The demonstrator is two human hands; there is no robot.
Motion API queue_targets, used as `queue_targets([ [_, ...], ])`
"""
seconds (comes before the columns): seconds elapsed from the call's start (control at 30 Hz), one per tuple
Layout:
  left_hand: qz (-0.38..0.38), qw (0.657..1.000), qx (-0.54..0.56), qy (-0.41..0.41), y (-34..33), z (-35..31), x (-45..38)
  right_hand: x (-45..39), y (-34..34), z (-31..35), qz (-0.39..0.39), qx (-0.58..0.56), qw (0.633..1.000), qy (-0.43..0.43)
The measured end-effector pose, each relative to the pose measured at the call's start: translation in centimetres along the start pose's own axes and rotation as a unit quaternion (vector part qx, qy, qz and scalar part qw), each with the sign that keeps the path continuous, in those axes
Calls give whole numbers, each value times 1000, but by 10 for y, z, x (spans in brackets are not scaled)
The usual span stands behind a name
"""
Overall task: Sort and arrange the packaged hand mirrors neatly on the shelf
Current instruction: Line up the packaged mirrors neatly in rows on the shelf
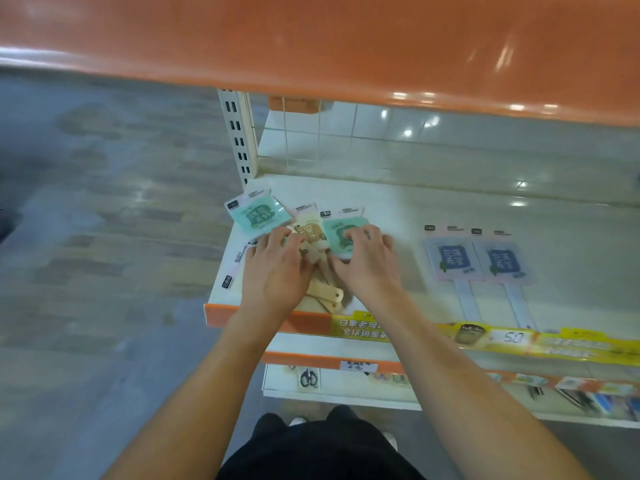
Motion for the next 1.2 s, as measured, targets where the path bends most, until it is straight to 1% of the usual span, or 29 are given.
queue_targets([
  [0.1,14,1000,4,-1,-2,6,-4,-1,-3,1,1,2,1000,-10],
  [0.37,-8,999,24,-24,-8,8,-8,-1,-2,3,-11,3,999,-31],
  [0.53,-13,999,34,-38,-6,2,-11,7,8,1,-46,-25,998,-36],
  [0.63,0,999,31,-40,-7,-9,-14,13,18,-6,-63,-28,997,-43],
  [0.83,22,998,26,-53,-15,-33,-17,24,30,-31,-64,-17,995,-78],
  [0.93,23,997,29,-65,-17,-42,-16,28,27,-43,-71,-11,994,-83],
  [1.1,32,996,24,-74,-20,-52,-14,31,15,-56,-47,-4,995,-90],
  [1.2,27,997,22,-76,-20,-60,-13,32,11,-60,-51,3,995,-81],
])
Point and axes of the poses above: each hand's wrist, its own x-axis away from the middle knuckle, its own y-axis out of the back of the hand, z = x × y, the point moved 4 cm from there along -x, towards the middle knuckle, and after that the axes turned 12 degrees about z, right-handed, at the moved point
